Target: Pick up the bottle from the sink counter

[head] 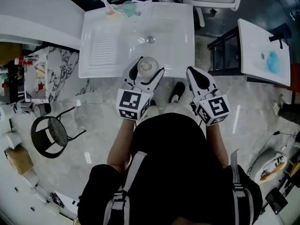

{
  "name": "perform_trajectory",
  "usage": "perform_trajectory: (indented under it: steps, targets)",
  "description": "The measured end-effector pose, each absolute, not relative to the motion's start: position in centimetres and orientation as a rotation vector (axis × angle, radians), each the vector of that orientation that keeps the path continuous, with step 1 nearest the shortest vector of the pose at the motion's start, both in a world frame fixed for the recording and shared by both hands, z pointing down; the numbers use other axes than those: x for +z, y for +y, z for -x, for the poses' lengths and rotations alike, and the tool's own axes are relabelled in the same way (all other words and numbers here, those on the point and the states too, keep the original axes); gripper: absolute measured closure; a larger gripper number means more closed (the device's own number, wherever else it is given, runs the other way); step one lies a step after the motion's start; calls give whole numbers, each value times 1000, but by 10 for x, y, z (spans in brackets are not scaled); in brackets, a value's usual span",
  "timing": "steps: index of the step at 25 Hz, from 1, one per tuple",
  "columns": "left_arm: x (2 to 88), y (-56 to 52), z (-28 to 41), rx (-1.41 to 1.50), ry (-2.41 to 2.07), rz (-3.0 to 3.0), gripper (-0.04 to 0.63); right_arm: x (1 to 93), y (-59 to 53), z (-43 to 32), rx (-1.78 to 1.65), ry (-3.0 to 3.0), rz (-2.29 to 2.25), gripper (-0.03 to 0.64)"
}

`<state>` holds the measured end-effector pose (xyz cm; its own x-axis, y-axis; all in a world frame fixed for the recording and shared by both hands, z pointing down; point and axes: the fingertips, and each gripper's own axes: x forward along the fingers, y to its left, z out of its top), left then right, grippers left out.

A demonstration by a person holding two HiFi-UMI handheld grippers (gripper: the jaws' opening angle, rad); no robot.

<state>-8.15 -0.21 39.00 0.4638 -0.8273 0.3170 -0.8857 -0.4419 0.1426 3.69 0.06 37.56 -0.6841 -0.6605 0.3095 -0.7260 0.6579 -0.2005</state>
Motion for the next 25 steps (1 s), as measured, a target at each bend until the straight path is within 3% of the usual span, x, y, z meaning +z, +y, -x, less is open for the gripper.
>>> perform_trajectory:
  steps: [25]
  targets:
    - [368, 136, 154, 275, -1371, -2526, 250, 344, 131, 42, 314, -2714, -1186, 614]
